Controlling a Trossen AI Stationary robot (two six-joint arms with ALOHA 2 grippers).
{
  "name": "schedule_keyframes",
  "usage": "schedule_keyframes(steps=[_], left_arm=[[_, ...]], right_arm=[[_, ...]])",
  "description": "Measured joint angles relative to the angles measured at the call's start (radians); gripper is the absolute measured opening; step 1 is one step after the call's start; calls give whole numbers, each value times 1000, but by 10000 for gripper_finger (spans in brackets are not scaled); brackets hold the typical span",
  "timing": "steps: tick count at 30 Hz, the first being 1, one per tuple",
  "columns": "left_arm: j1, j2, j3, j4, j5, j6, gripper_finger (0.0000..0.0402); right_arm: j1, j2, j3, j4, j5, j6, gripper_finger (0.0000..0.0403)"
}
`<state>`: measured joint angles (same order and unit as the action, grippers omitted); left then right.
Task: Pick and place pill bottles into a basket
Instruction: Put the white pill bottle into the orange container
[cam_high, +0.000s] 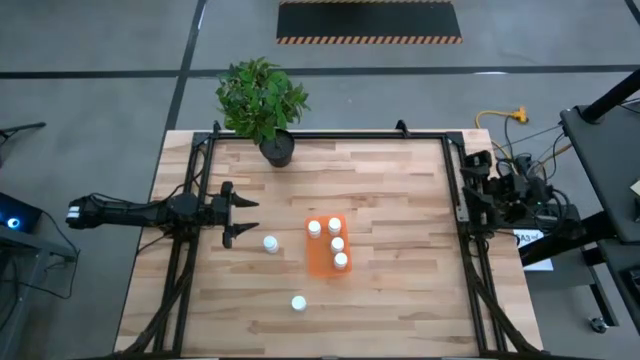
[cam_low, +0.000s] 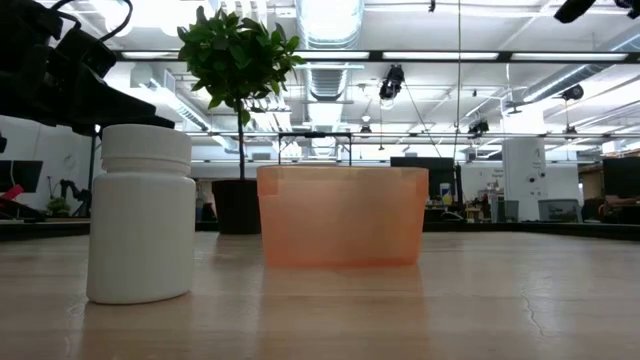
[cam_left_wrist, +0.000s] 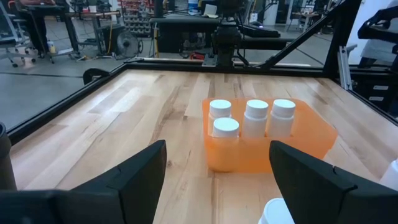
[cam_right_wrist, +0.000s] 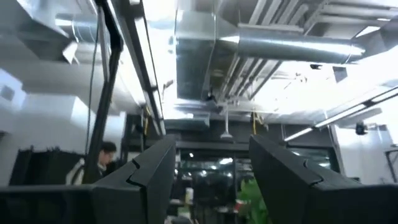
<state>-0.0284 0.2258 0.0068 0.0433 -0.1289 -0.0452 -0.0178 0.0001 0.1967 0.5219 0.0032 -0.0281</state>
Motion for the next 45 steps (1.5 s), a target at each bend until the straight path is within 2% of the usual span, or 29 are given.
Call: schedule_keyframes(steps=[7,17,29,36,39,45], left_arm=[[0,4,0,1,0,0,267],[0,4,0,0,0,0,267],[0,3,0,1,0,0,267],[0,3,0,1,0,-1,267],[0,3,0,1,1,-2,267],[0,3,0,1,0,-3,267]], right_arm=[[0,42,-56,-20,5,48,194],[0,23,-189,-16,19,60,194],[0,21,-188,-317,18,58,194],[0,22,-188,-515,17,178,194],[0,38,-188,-506,17,235,194],[0,49,-188,-511,19,231,194]])
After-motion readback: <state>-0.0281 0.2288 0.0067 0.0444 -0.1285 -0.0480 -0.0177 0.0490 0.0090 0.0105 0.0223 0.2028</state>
